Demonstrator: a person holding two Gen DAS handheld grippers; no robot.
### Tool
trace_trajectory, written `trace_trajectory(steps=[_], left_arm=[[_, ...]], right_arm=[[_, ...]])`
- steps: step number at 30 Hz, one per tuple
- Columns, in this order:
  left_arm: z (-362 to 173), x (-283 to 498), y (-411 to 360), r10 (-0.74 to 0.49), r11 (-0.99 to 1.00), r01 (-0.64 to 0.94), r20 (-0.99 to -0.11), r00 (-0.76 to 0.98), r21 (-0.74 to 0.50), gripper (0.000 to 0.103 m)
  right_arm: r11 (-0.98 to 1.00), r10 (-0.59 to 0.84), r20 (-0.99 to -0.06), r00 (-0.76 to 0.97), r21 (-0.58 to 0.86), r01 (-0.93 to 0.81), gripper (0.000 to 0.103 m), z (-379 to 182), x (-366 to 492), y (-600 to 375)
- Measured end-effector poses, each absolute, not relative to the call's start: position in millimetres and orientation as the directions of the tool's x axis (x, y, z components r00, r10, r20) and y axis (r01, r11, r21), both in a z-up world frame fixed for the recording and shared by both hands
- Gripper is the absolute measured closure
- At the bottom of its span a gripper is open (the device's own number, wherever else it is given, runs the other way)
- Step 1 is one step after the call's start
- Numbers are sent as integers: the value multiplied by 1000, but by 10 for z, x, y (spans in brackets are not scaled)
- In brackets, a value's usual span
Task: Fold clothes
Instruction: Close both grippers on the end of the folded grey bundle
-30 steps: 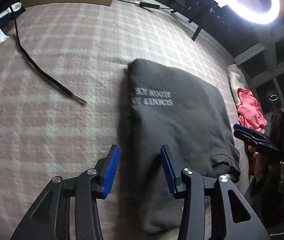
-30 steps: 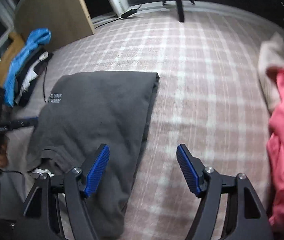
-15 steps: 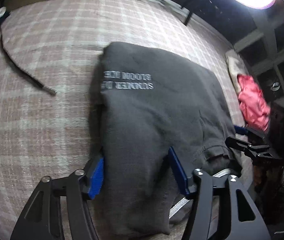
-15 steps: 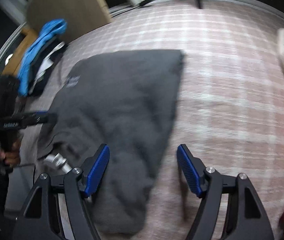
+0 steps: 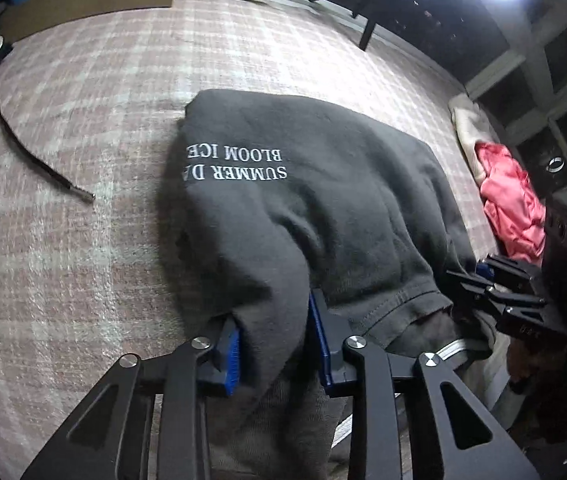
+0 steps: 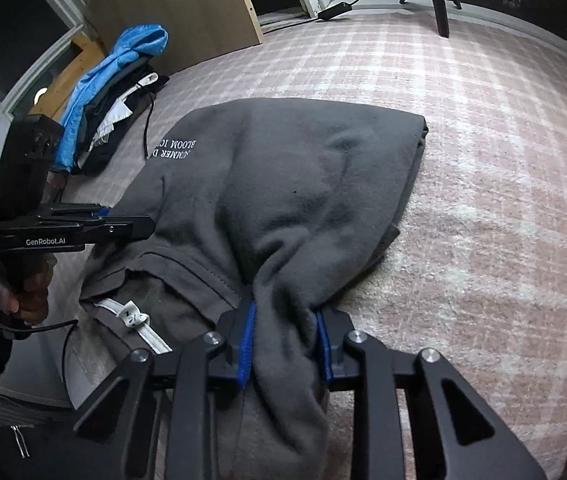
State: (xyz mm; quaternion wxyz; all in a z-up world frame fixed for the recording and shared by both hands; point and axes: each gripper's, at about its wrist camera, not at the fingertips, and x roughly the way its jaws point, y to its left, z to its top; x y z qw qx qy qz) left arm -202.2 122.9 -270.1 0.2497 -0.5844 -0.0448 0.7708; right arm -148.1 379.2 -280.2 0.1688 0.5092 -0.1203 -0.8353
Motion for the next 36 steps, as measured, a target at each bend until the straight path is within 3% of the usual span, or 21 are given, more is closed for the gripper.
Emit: trace_trajectory(steps=[8,24,36], left_arm=[[-2400,-1898,1246,412,-879,-363,-874,-257,-308,85],[-1855,-1788,1142,387,-895,-374,-842,-375,-245,86],[-2171,-1624,1065,409,-880,-368,-873,-266,-300,91]], right_arm=[[-935,-352,-803,-480,324,143,81,-2605,-1451,3642],[-932,-361,-720,-593,275,234,88,-1817,-1356,3523],[-937,-348,-749,-563,253,243,89,-1847,-1272,3536]])
